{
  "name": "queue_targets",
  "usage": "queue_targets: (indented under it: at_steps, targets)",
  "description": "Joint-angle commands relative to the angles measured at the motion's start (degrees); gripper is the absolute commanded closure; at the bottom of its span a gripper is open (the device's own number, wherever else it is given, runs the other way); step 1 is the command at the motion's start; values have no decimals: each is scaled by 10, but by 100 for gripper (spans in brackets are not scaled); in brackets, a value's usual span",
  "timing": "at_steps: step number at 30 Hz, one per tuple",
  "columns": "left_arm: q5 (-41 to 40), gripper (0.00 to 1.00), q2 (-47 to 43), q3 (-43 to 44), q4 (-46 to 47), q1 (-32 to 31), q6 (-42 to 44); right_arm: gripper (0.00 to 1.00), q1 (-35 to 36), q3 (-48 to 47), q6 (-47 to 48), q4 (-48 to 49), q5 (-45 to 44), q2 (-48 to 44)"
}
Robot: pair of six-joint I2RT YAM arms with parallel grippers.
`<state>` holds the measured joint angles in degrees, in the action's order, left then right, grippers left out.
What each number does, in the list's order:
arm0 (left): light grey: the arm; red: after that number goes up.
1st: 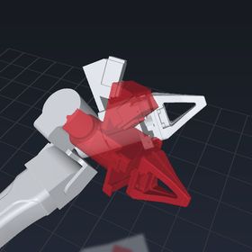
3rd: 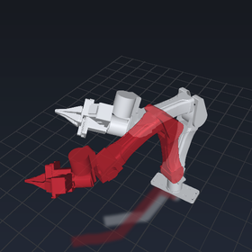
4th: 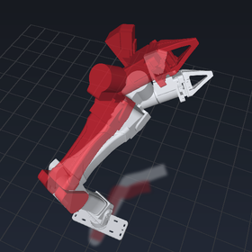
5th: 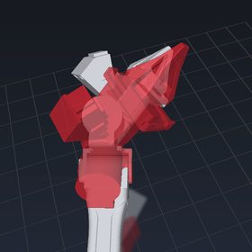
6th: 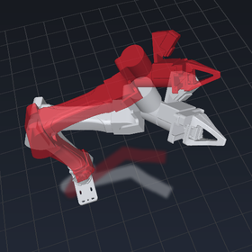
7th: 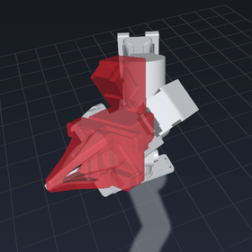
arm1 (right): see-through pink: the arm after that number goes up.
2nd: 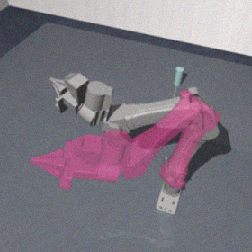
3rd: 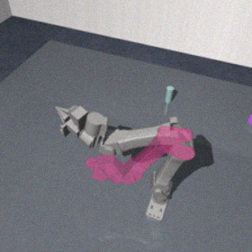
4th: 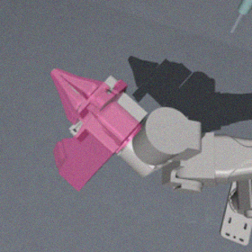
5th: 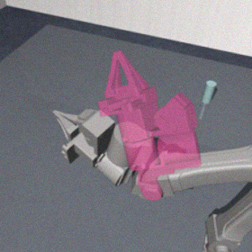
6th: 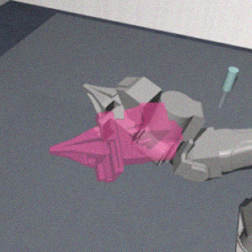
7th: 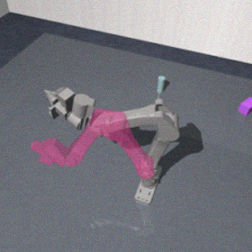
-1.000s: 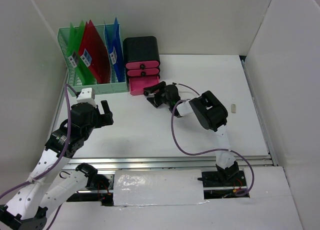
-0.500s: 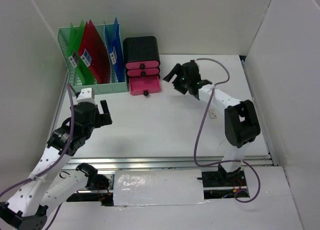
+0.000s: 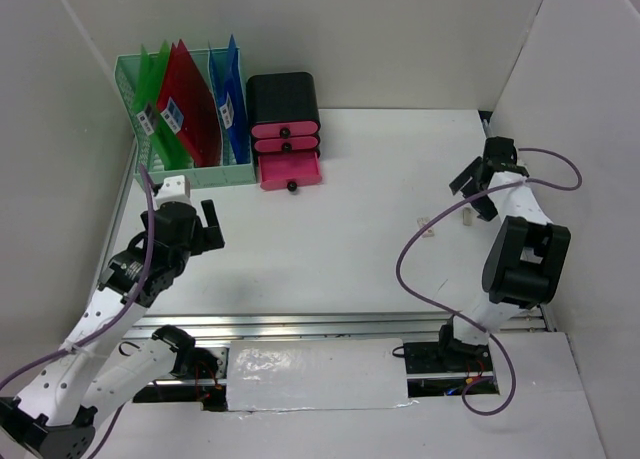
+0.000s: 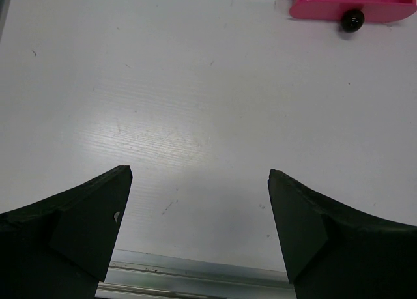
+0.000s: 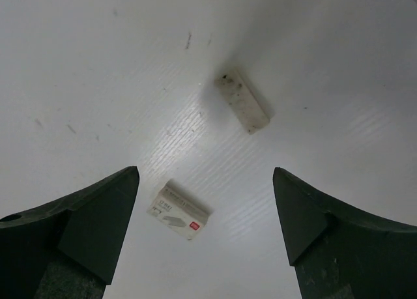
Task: Organize the desk
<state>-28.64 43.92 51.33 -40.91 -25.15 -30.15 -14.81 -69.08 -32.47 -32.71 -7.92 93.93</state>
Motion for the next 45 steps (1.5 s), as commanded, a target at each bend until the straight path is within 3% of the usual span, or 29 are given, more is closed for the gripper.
queue_targets:
  at_steps: [1,8,14,20,24,27,31,32,35,40,45]
  targets:
    - [2,0,-11,10,11,2,2,8,5,-28,36,-17,-44,20]
    - [16,0,-2,7,18,-12,10,9,-6,-145,50,-83,-73,135]
    - [21,0,-3,8,21,-12,12,12,-19,-167,55,-101,-44,184]
    - [26,1,1,7,21,-12,13,23,-19,-153,78,-104,6,197]
    - [35,1,3,7,24,-12,17,42,-22,-176,88,-126,34,224]
    - [37,0,1,6,26,-12,18,47,-23,-181,100,-131,46,228]
    - [37,0,2,6,26,-12,18,46,-23,-188,102,-142,51,234]
    - [37,0,0,5,26,-11,18,36,-23,-191,100,-146,35,235]
    - [36,0,0,5,27,-12,18,29,-23,-180,91,-135,14,218]
    - [41,1,1,5,28,-11,19,27,-23,-192,94,-138,-3,202]
    - [39,0,0,4,29,-14,19,27,-23,-225,103,-176,-37,250]
